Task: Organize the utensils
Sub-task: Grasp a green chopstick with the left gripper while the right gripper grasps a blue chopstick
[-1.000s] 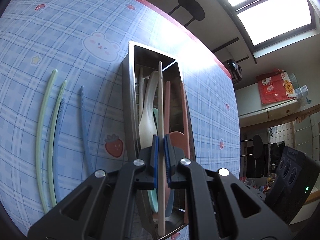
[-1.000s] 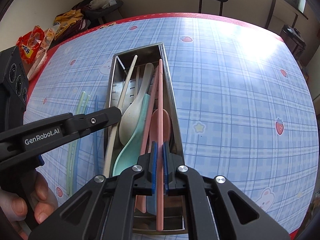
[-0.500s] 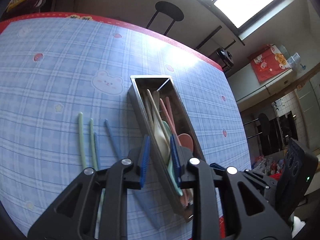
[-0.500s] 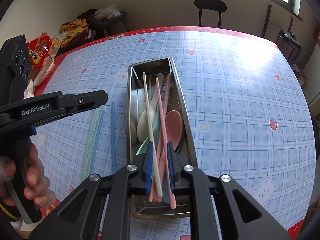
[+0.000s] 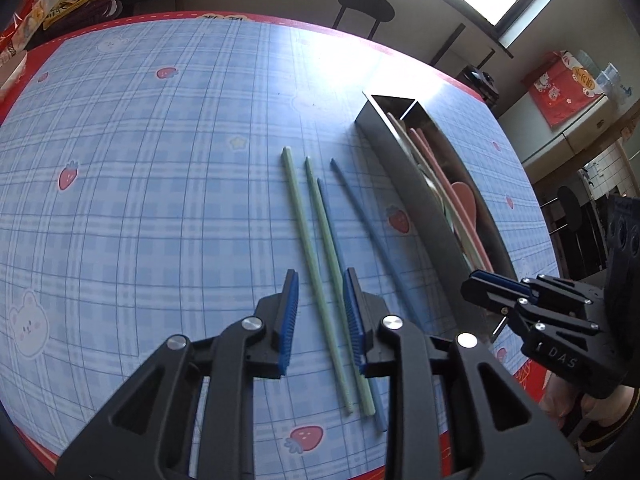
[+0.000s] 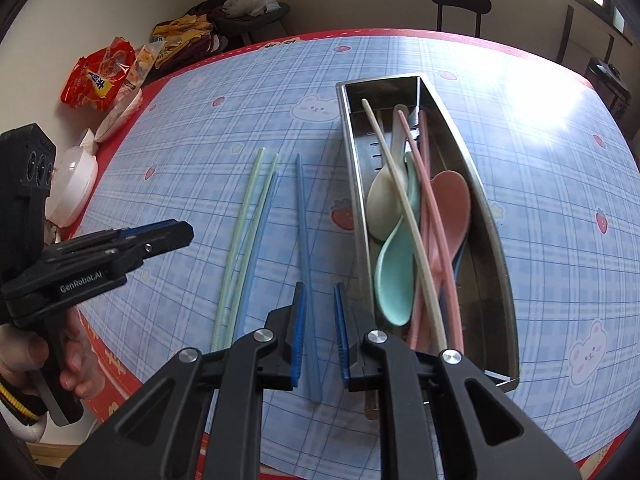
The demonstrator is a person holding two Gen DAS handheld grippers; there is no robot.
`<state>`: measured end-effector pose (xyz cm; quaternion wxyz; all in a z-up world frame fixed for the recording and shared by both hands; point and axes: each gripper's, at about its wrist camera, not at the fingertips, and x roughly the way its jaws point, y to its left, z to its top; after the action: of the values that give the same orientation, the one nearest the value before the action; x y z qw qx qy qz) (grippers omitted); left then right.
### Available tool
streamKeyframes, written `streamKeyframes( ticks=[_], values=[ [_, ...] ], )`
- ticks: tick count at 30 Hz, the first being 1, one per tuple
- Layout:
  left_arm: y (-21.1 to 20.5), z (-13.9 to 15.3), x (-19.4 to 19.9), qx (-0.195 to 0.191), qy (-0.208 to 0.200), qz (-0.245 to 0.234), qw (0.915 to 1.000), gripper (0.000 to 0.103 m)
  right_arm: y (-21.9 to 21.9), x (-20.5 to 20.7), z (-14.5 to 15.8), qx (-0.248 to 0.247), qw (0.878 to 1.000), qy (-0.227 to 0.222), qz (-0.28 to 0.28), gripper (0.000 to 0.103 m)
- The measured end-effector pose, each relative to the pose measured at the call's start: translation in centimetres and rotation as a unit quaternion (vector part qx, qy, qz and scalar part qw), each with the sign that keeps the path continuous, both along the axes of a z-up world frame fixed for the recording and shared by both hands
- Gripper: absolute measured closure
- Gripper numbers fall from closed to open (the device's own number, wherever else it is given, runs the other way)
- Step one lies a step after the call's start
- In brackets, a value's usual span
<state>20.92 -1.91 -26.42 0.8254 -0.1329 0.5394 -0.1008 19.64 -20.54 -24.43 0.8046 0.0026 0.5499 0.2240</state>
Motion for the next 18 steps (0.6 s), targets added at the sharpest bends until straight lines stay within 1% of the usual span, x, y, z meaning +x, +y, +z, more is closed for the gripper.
streamKeyframes(
  ticks=[5, 7, 10, 12, 18],
  values=[
    [-0.5, -2.0, -0.9, 0.009, 0.007, 0.001, 0.9999, 0.079, 2.2, 0.4, -0.9, -0.003, 0.999, 0.016, 0.028, 0.089],
    [-0.8, -2.5, -0.9, 0.012, 0.007, -0.001, 0.9999, 0.079, 3.0, 0.7, -1.5, -0.014, 0.999, 0.018, 0.034, 0.089],
    [-1.0, -2.8, -0.9, 0.016, 0.005, -0.005, 0.9998, 0.079, 3.8, 1.5, -2.5, -0.03, 0.998, 0.028, 0.036, 0.089],
    [-0.9, -2.7, -0.9, 0.016, 0.003, -0.005, 0.9999, 0.079, 4.2, 1.9, -2.9, -0.047, 0.998, 0.028, 0.035, 0.089],
    [-0.5, -2.8, -1.0, 0.01, 0.004, -0.003, 0.9999, 0.08, 5.1, 2.5, -4.0, -0.077, 0.996, 0.033, 0.032, 0.089]
  ],
)
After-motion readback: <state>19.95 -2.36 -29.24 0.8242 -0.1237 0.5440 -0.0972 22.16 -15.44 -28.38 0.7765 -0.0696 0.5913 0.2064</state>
